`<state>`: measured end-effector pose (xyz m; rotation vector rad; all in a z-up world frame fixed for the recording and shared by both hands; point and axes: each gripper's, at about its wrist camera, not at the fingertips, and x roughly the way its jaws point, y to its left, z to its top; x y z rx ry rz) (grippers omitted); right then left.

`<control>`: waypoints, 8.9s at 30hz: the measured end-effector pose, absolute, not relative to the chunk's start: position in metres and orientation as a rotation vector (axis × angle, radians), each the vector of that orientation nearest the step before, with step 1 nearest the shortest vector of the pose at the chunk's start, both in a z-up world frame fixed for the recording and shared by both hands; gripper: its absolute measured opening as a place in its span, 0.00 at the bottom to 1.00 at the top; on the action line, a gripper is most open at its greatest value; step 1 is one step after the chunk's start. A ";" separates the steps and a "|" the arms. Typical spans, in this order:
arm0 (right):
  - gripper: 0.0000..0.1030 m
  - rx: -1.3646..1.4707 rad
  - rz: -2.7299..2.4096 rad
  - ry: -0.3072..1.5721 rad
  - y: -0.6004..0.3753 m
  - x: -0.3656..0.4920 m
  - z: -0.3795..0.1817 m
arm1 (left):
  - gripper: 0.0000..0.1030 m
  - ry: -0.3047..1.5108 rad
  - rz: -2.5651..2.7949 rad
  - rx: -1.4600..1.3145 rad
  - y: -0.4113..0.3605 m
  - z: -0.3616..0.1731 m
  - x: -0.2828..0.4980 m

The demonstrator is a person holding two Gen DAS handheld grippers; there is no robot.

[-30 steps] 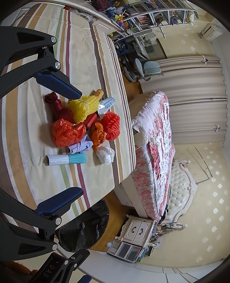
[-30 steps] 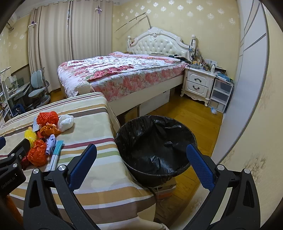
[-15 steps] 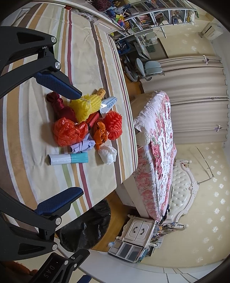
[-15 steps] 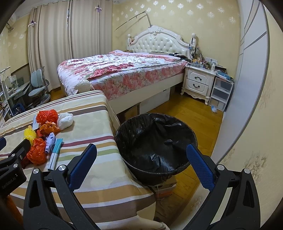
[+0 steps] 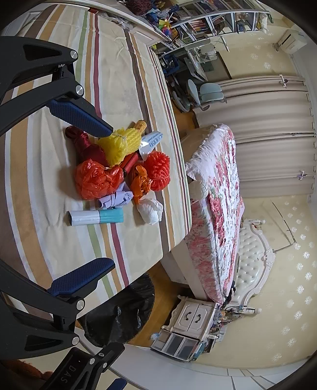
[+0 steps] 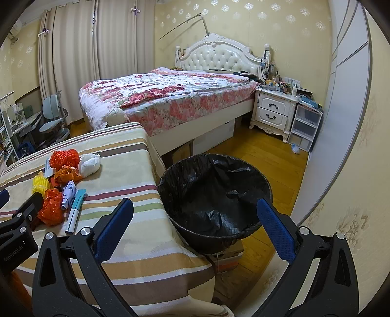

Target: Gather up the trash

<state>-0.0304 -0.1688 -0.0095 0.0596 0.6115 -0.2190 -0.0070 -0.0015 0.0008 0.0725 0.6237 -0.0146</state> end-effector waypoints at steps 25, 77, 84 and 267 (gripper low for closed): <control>0.96 0.064 -0.219 0.614 -0.170 -0.029 -0.009 | 0.94 0.630 -0.017 0.076 -0.004 -0.005 -0.008; 0.79 0.058 -0.036 0.769 -0.114 0.001 -0.053 | 0.91 0.773 0.092 0.055 0.093 -0.044 -0.001; 0.79 0.058 -0.021 0.785 -0.110 0.002 -0.058 | 0.67 0.820 0.042 0.022 0.092 -0.051 0.014; 0.61 0.009 0.099 0.806 -0.080 0.055 -0.055 | 0.63 0.792 0.068 0.016 0.087 -0.052 0.074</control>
